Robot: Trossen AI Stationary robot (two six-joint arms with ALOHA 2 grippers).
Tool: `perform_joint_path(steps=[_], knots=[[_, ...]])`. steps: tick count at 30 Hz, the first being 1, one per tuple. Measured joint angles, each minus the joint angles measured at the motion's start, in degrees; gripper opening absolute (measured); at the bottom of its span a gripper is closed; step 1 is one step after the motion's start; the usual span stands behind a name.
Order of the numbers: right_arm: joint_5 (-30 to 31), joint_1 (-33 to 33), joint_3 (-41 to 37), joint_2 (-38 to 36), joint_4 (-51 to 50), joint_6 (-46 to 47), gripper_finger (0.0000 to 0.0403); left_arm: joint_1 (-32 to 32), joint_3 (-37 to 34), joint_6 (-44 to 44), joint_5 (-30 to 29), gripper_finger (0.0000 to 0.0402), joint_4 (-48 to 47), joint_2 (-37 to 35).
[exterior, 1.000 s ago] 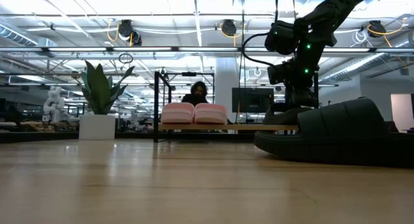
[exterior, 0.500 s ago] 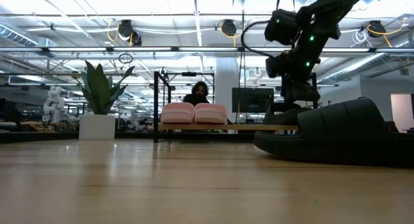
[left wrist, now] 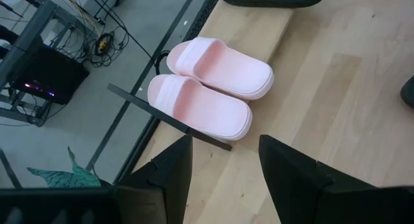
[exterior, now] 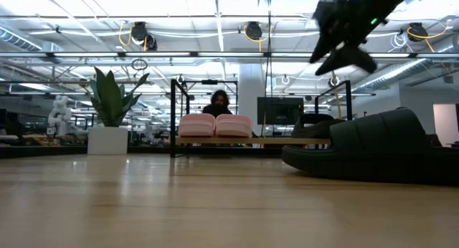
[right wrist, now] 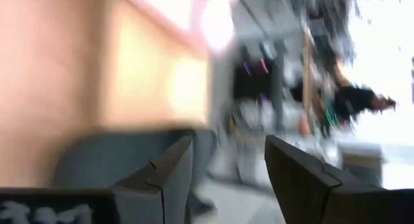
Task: Pick and place slides into the shelf
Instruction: Put the black slipper on the shelf
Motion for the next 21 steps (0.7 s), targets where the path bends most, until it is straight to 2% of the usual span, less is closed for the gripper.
perform_joint_path(steps=[6, 10, 14, 17, 21], knots=[[-24.6, 14.5, 1.4, -5.0, -0.4, 10.6, 0.0179, 0.0, 0.0, 0.2, -0.5, 0.0182, 0.0, 0.0], [-34.5, 21.3, 1.7, -6.1, -1.1, 17.1, 0.0166, 0.0, 0.0, -0.1, -0.6, 0.0182, 0.0, 0.0], [-40.4, 26.2, 1.7, -4.7, -4.6, 19.0, 0.0157, 0.0, 0.0, -0.5, -1.0, 0.0182, 0.0, 0.0], [-40.5, 28.7, 1.7, -1.0, -7.3, 17.7, 0.0154, 0.0, 0.0, -2.4, -0.9, 0.0182, 0.0, 0.0], [-40.4, 30.2, 1.7, 5.2, -4.9, 14.9, 0.0154, 0.0, 0.0, -3.7, -0.5, 0.0182, 0.3, 0.0]])
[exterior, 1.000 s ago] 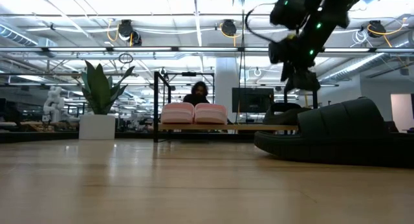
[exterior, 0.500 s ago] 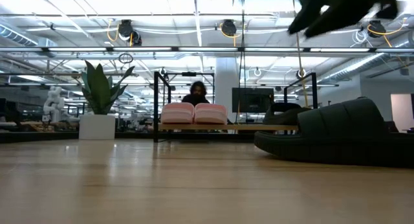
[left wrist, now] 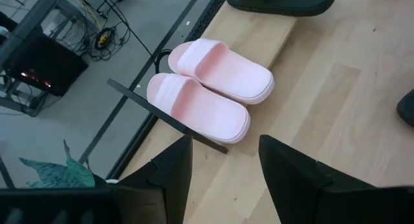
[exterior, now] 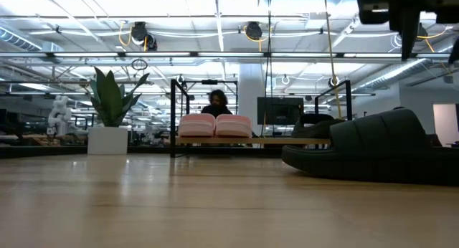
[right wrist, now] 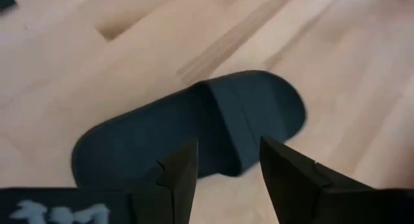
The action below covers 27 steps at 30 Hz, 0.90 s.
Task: Pick and place slides into the shelf
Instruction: Put the black slipper on the shelf
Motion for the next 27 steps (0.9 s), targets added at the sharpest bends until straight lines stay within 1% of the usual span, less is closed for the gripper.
perform_joint_path(steps=[3, 7, 13, 19, 22, 27], knots=[[0.1, 0.2, 0.0, 4.5, 2.5, -2.6, 0.0153, 0.0, 0.0, -0.8, 0.0, 0.0182, 0.0, 0.0], [0.6, 0.1, 0.0, 9.1, 4.3, -3.4, 0.0153, 0.0, 0.0, -1.1, 0.2, 0.0182, 0.0, 0.0], [6.3, 0.1, 0.0, 12.8, 6.8, -5.7, 0.0153, 0.0, 0.0, -2.1, 0.3, 0.0182, 0.0, 0.0], [6.8, 0.1, -0.1, 16.9, 8.1, -5.8, 0.0153, 0.0, 0.0, -2.4, 0.4, 0.0182, 0.0, 0.0], [9.3, 0.2, -1.2, 18.4, 11.1, -6.0, 0.0153, 0.0, 0.0, -2.5, 0.4, 0.0182, 0.0, 0.0], [17.2, -0.2, -3.2, 19.2, 16.6, -6.0, 0.0145, 0.0, 0.0, -2.4, 0.4, 0.0182, 0.1, 0.0]])
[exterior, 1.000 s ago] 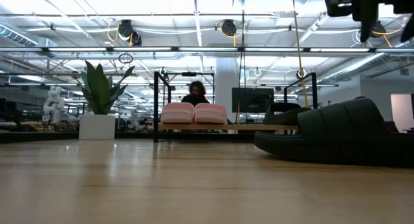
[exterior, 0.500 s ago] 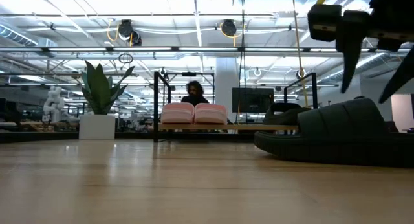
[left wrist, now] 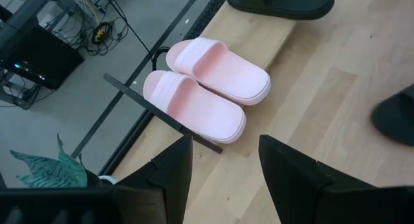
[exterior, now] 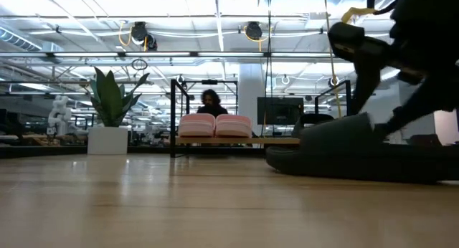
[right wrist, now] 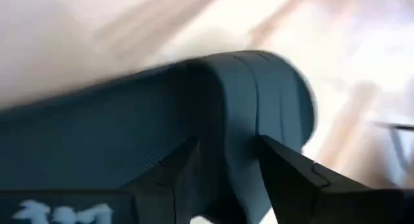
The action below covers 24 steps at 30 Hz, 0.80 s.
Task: Pick and place slides into the shelf
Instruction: Put the black slipper on the shelf
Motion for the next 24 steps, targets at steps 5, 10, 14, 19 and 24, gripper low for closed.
perform_joint_path(steps=[5, 10, 14, 19, 24], knots=[[2.7, -0.9, -2.0, 0.0, 3.2, 0.4, 0.0097, 0.0, 0.0, 0.0, 0.0, 0.0182, 0.0, 0.0], [2.7, -2.3, -3.7, -0.1, 5.1, 0.6, 0.0027, 0.0, 0.0, 0.0, 0.0, 0.0182, 0.0, 0.0], [4.6, -3.0, -5.4, -0.1, 8.0, 0.5, 0.0009, 0.0, 0.0, 0.1, 0.0, 0.0182, 0.0, 0.0], [10.6, -3.5, -6.5, 0.0, 9.5, 0.5, 0.0006, 0.0, 0.0, 0.2, 0.0, 0.0182, 0.0, 0.0], [10.3, -3.5, -6.5, 0.0, 9.6, 0.5, 0.0013, 0.0, 0.0, 0.3, 0.0, 0.0182, 0.0, 0.0]])
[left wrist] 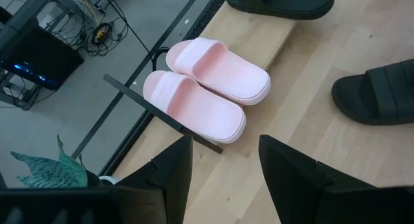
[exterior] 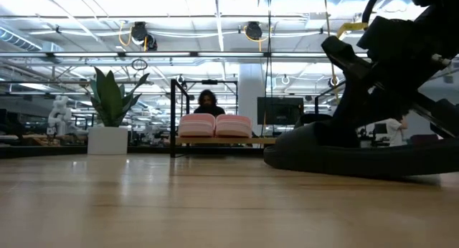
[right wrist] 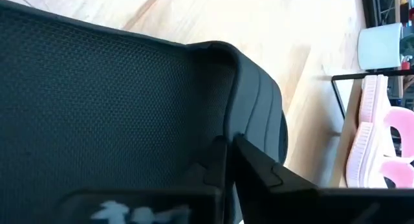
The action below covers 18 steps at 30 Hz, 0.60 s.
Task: Pick and place slides into the shelf
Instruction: Put the black slipper on the shelf
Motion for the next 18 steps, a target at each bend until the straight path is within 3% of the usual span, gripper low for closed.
perform_joint_path(steps=[5, 10, 18], knots=[[-0.3, 0.0, 0.0, 0.0, 0.0, 0.3, 0.0035, 0.0, 0.0, -0.1, 0.0, 0.0182, 0.0, 0.0], [1.3, 0.1, 0.0, 0.0, 0.1, 0.1, 0.0008, 0.0, 0.0, -0.2, 0.0, 0.0182, 0.0, 0.0], [4.7, 0.0, 0.0, 0.0, 0.3, 0.0, 0.0003, 0.0, 0.0, -0.2, 0.0, 0.0182, 0.0, 0.0]])
